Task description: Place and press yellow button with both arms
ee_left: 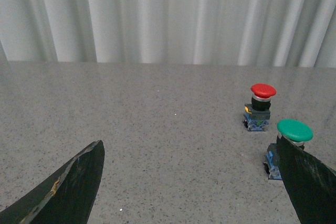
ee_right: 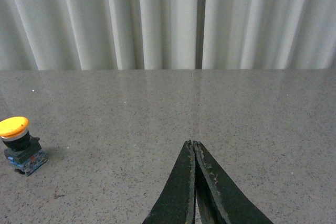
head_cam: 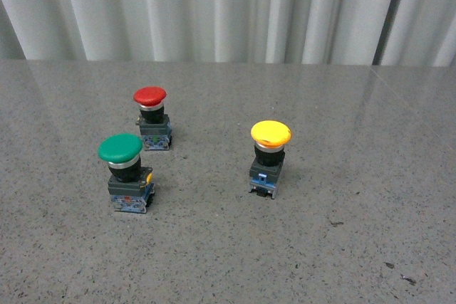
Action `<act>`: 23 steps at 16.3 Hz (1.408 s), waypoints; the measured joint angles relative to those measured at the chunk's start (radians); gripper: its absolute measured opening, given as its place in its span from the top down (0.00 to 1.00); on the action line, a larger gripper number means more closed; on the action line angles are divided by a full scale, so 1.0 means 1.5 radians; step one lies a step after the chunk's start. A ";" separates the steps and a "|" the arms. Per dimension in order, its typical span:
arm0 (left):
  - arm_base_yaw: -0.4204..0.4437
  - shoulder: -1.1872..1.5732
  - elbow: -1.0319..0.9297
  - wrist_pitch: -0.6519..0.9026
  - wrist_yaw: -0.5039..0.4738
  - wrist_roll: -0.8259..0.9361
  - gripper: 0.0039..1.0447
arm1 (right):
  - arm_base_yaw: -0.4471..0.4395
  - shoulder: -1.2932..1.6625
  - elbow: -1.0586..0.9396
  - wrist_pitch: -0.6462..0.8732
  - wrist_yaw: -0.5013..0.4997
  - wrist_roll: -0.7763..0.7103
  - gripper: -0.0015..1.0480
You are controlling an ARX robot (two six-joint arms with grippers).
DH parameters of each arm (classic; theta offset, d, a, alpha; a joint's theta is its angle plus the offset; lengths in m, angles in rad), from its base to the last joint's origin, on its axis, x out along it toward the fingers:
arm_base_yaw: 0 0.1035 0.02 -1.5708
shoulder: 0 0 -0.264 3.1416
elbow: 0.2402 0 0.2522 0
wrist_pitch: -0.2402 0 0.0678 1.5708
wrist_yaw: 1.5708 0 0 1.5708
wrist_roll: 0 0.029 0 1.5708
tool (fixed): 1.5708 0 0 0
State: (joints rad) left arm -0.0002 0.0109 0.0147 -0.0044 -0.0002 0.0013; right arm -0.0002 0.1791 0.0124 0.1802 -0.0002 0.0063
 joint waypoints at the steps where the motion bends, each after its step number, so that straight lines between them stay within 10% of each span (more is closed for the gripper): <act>1: 0.000 0.000 0.000 0.000 0.000 0.000 0.06 | 0.000 -0.014 0.000 -0.021 0.000 0.000 0.98; 8: 0.000 0.000 0.000 0.000 0.000 0.000 0.06 | 0.000 -0.116 0.000 -0.124 0.000 0.000 0.98; 17: 0.000 0.000 0.000 0.000 0.000 0.000 0.06 | 0.000 -0.116 0.000 -0.123 0.000 0.000 0.21; 23: 0.000 0.000 0.000 0.000 0.000 0.000 0.06 | 0.000 -0.116 0.000 -0.123 0.000 0.000 0.07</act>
State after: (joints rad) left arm -0.0002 0.0109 0.0147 -0.0040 -0.0002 0.0010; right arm -0.0002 0.0044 0.0128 -0.0048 -0.0006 0.0063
